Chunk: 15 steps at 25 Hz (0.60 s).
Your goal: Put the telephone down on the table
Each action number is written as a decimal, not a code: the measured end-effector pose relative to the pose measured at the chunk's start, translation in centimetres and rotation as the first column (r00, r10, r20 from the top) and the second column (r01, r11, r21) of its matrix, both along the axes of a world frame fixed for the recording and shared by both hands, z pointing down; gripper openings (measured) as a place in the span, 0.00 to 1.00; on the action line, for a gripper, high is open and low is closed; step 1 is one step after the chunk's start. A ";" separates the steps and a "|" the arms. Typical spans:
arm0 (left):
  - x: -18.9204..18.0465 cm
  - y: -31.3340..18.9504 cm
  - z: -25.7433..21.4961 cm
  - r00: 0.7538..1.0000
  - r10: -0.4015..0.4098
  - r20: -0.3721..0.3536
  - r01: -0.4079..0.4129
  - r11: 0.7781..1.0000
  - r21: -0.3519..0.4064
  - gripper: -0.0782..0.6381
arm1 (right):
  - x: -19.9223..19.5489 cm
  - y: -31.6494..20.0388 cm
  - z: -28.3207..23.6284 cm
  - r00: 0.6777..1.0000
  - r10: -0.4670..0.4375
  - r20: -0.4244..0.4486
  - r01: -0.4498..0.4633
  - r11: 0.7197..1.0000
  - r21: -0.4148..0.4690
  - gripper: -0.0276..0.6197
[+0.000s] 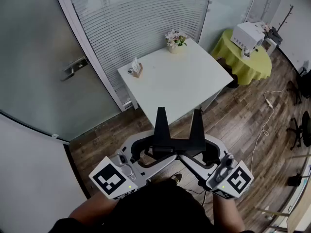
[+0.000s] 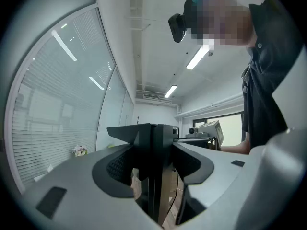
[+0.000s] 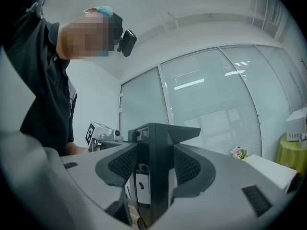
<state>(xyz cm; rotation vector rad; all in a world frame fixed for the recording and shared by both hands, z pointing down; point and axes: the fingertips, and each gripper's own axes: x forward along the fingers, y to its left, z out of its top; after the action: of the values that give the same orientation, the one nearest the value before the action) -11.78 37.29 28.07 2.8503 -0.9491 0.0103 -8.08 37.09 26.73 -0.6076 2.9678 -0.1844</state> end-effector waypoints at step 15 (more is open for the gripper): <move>1.1 0.2 0.5 1.000 0.017 0.002 -0.017 1.000 -0.010 0.45 | 1.1 0.3 0.6 1.000 0.010 -0.017 -0.010 1.000 -0.016 0.42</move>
<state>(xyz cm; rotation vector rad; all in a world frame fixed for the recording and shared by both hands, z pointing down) -10.65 37.50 28.56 2.8497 -0.9225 0.0193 -6.96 37.35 27.30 -0.6291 2.9820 -0.2033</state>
